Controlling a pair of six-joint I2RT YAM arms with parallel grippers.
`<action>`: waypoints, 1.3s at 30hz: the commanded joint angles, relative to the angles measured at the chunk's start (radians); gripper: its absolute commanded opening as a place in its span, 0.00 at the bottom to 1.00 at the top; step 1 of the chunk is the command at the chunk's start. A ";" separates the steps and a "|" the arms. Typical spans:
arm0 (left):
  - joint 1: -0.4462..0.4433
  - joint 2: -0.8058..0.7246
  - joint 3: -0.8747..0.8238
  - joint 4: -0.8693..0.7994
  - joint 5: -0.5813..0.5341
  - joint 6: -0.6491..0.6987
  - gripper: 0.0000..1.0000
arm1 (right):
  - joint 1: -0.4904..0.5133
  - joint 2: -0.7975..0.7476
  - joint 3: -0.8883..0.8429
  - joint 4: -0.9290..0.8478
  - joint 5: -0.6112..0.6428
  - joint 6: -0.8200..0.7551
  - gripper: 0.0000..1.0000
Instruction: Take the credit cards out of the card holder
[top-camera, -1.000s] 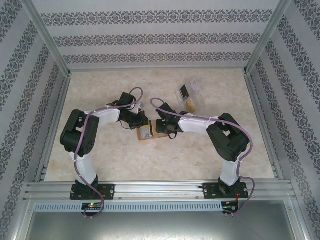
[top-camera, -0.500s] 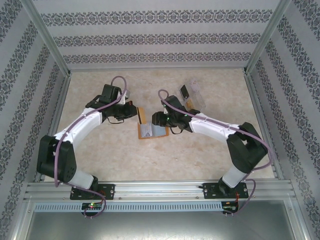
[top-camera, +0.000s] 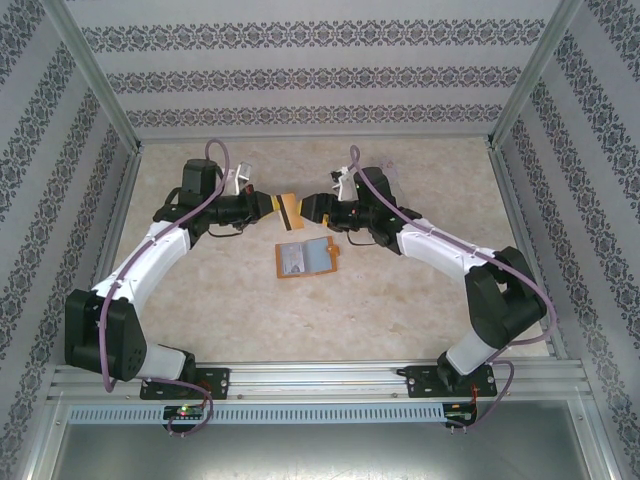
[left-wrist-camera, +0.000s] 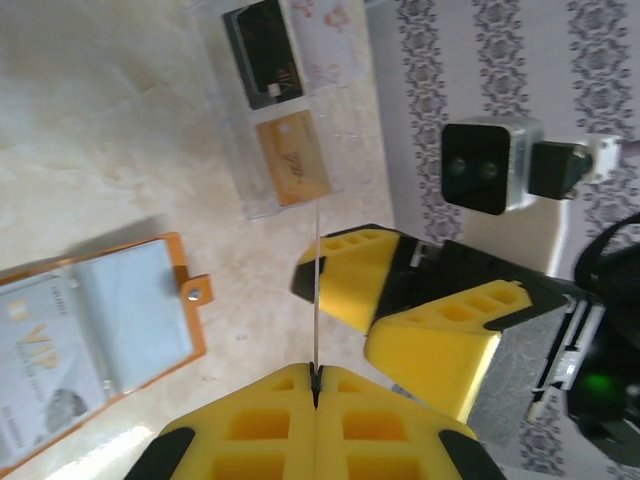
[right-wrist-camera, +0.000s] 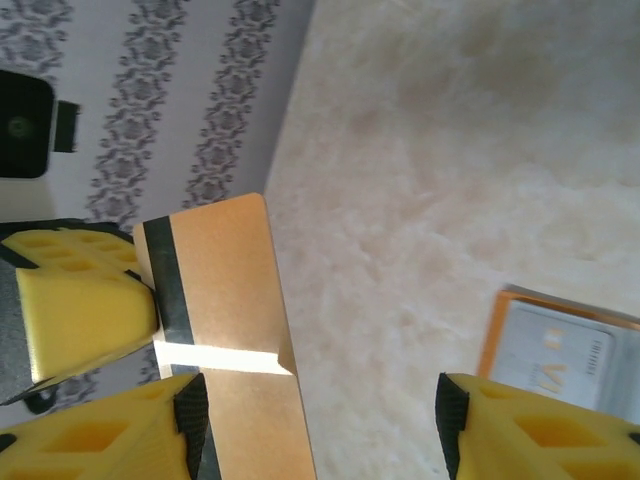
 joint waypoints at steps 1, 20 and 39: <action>0.023 -0.029 -0.006 0.104 0.096 -0.095 0.00 | -0.009 0.032 0.032 0.120 -0.129 0.074 0.64; 0.066 0.027 0.036 0.118 0.113 -0.193 0.08 | -0.049 0.049 0.053 0.270 -0.178 0.179 0.05; 0.069 -0.001 0.130 -0.387 -0.381 0.167 0.99 | -0.110 -0.043 0.182 -0.566 0.669 -0.558 0.00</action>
